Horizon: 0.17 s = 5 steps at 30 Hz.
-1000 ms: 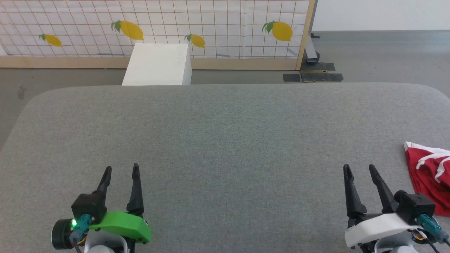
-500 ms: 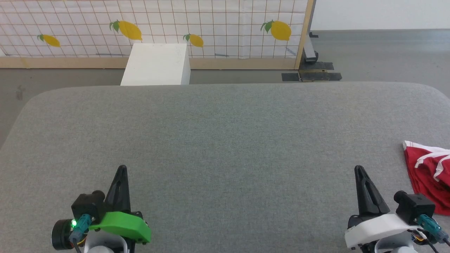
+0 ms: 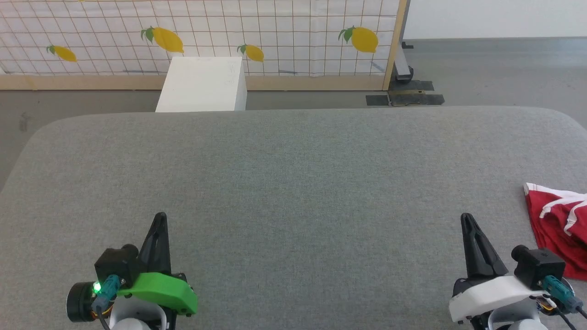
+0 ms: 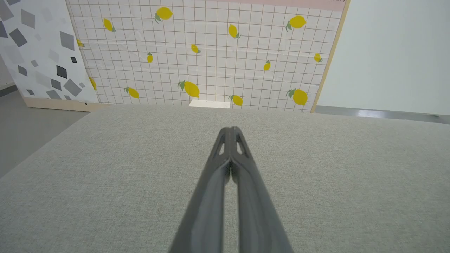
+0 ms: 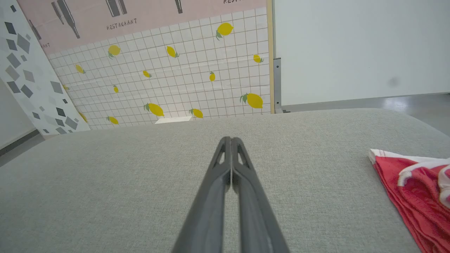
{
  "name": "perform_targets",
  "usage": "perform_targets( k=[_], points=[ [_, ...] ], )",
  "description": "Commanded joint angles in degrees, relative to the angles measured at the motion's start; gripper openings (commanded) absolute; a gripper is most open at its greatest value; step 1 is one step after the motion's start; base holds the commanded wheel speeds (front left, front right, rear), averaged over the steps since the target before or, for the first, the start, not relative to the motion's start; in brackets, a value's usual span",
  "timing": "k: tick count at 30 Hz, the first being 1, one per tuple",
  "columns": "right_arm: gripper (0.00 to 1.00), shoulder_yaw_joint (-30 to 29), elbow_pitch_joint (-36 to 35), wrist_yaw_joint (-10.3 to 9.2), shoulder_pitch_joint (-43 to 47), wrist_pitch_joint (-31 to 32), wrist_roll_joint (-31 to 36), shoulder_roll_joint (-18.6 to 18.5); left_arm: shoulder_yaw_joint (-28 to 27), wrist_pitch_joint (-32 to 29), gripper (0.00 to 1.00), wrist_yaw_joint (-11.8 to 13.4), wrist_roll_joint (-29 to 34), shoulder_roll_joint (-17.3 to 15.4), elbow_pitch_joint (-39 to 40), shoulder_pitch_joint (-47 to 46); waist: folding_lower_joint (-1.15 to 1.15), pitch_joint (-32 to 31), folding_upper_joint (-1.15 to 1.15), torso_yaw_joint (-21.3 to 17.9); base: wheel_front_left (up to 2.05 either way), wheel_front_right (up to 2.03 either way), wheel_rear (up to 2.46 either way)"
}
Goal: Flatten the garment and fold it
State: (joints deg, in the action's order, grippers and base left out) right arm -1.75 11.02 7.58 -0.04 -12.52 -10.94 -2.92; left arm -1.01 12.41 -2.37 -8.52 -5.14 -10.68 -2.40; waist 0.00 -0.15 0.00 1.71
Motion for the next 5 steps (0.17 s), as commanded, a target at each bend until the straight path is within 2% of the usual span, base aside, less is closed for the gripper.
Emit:
perform_targets(
  k=[1, 5],
  points=[
    [0.00, 0.20, -0.55, -0.02, 0.01, 0.50, 0.61, 0.01, 0.11, -0.33, 0.00, 0.34, 0.67, 0.39, 0.36, 0.43, 0.00, 0.00, 0.00, -0.02, 0.00, 0.00, 0.00],
    [0.00, 0.26, -0.95, -0.02, 0.01, 0.96, 1.00, 0.01, 0.14, -0.79, 0.00, 0.42, 0.97, 0.46, 0.75, 0.50, 0.00, 0.01, 0.00, -0.09, 0.00, 0.00, 0.00]
  ],
)
